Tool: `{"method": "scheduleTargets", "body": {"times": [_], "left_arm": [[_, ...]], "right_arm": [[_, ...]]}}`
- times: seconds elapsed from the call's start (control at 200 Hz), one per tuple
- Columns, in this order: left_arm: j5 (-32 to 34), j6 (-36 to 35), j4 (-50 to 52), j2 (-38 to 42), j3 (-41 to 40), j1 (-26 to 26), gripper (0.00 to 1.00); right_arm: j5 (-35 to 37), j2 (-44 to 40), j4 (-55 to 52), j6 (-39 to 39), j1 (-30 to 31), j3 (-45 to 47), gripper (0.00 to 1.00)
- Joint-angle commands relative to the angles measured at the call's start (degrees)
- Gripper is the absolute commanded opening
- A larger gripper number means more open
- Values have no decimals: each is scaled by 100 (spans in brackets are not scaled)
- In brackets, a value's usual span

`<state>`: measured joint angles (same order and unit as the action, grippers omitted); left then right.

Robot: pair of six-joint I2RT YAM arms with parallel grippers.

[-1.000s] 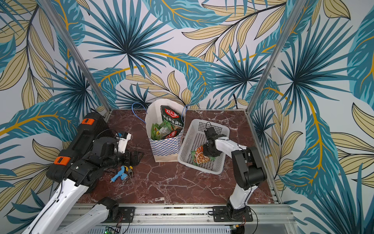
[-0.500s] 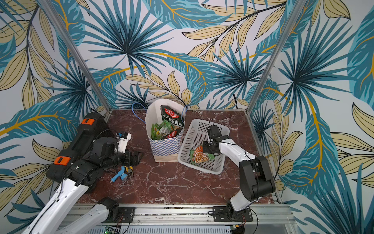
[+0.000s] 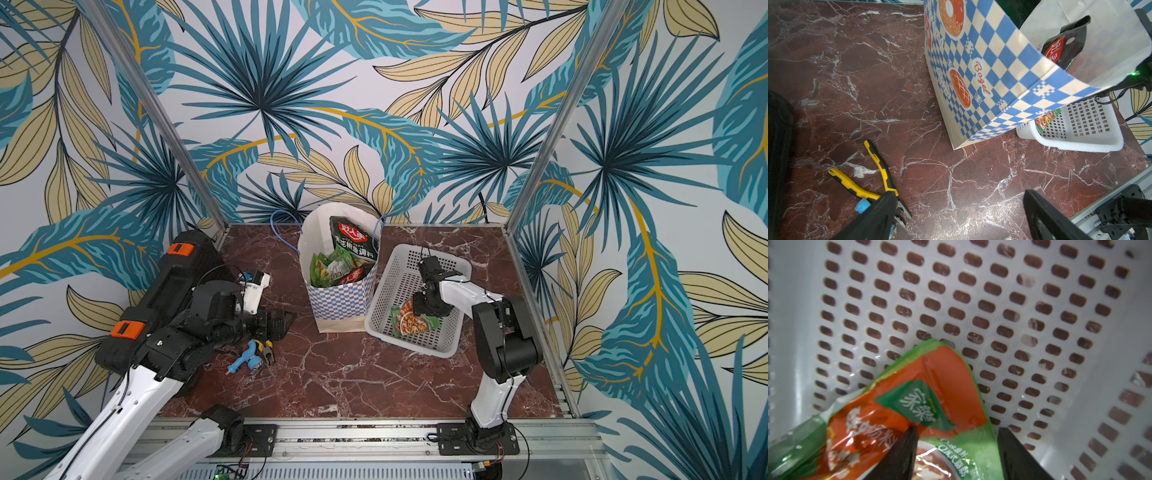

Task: Place the condiment packets inside the bag
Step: Pick up the condiment packet from the storage box.

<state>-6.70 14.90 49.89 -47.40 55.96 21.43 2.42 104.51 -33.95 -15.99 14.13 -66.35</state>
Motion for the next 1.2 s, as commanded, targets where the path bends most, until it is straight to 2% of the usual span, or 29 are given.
{"method": "scheduleTargets", "body": {"times": [0.0, 0.04, 0.095, 0.22, 0.255, 0.34, 0.451, 0.566, 0.801, 1.192], "left_arm": [[-40, -55, -122, -12, -139, -33, 100], [-48, -52, -127, -20, -141, -33, 100], [-53, -55, -122, -16, -139, -33, 100], [-59, -56, -129, -9, -139, -29, 100], [-56, -49, -129, -5, -139, -30, 100], [-58, -53, -124, 3, -146, -33, 100], [-59, -48, -130, 11, -147, -28, 100], [-55, -49, -126, 21, -147, -32, 100], [-60, -35, -145, 150, -156, -15, 100], [82, -53, -137, 191, -139, 112, 100]], "right_arm": [[-48, 293, -446, 129, 24, -100, 72], [-65, 297, -467, 152, 52, -103, 76], [-71, 344, -576, 170, 72, -176, 77], [-149, 460, -787, 277, 81, -324, 71], [-170, 476, -821, 298, 79, -360, 66], [-191, 474, -816, 309, 77, -347, 45], [-231, 473, -842, 366, 82, -347, 25], [-241, 319, -753, 356, 83, -263, 11], [-438, -846, -260, 307, 82, 109, 0], [-1054, -3088, 599, -243, 81, 762, 0]]}}
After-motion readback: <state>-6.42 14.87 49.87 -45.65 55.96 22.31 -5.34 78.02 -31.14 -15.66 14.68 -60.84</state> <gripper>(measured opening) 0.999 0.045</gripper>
